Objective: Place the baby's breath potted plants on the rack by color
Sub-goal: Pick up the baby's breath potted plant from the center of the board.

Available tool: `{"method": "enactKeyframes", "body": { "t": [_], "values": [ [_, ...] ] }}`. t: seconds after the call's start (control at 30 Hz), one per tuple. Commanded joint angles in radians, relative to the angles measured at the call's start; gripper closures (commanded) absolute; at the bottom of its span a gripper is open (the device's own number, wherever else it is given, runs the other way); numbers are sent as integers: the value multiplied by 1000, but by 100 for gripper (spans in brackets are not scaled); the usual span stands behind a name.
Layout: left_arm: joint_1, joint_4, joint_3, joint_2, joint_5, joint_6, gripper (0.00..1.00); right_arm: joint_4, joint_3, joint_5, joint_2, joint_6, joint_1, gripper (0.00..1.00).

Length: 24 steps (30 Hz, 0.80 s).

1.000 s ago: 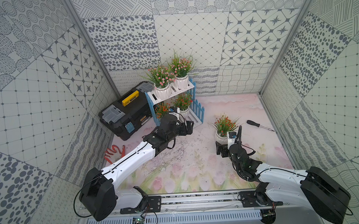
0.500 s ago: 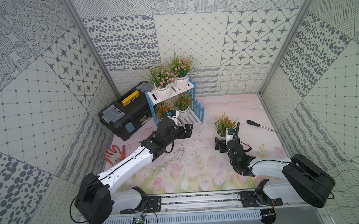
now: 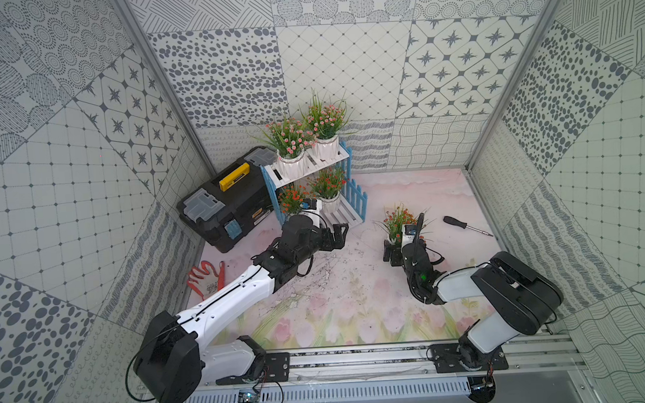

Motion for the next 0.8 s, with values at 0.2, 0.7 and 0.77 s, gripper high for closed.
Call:
{"method": "enactKeyframes", "body": {
  "t": [0.2,0.7,0.77],
  "values": [
    [-3,63,7,3,13,13,2,150,71,-31,94,-32,-30,2],
    [-3,56,13,2,-9,24,2,172,80,-94,102,-51,-55,19],
    [-3,60,13,5,-12,25,2,172,70,-104,83,-52,-55,19]
  ]
}}
